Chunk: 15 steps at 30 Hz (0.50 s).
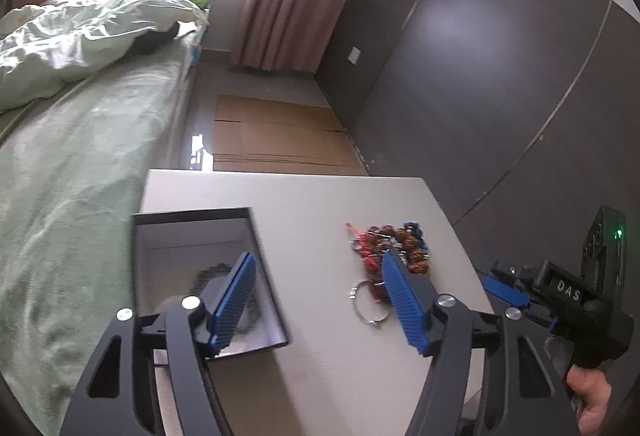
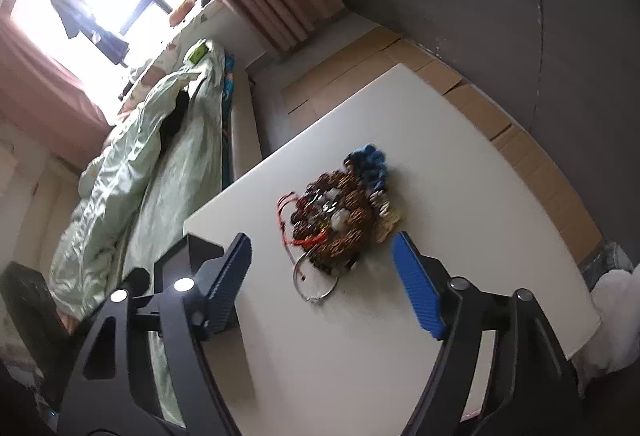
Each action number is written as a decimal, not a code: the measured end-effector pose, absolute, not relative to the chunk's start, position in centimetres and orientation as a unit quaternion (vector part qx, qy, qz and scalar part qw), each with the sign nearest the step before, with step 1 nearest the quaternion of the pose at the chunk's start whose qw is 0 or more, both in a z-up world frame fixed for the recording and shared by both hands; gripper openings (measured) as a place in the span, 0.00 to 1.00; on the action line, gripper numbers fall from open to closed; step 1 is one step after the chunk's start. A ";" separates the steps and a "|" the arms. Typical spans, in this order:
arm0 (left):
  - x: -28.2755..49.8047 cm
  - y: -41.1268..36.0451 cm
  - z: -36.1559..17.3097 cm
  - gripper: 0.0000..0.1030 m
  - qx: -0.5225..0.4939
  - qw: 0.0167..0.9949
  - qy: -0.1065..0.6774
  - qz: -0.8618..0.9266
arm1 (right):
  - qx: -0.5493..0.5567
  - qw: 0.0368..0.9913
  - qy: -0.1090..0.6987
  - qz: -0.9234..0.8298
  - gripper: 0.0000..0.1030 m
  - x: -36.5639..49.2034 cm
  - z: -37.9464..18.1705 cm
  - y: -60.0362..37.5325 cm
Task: Organize jewelry
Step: 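Move both open tools back over the jewelry pile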
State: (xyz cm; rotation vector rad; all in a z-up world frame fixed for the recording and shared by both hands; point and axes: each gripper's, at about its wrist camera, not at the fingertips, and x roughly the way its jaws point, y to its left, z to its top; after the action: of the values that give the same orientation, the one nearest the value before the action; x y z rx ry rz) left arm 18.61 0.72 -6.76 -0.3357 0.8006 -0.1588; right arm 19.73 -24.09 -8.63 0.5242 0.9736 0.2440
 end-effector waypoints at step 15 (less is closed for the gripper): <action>24.9 -5.0 -9.8 0.45 -0.163 0.873 0.443 -0.122 | 0.321 0.821 0.463 0.087 0.62 20.6 -9.2 -29.8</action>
State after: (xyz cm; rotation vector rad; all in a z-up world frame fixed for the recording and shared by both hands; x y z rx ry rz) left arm 24.89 -5.03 -9.76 -0.3405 0.9256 -0.2549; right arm 20.57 -29.80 -9.18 0.6833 0.9855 0.1855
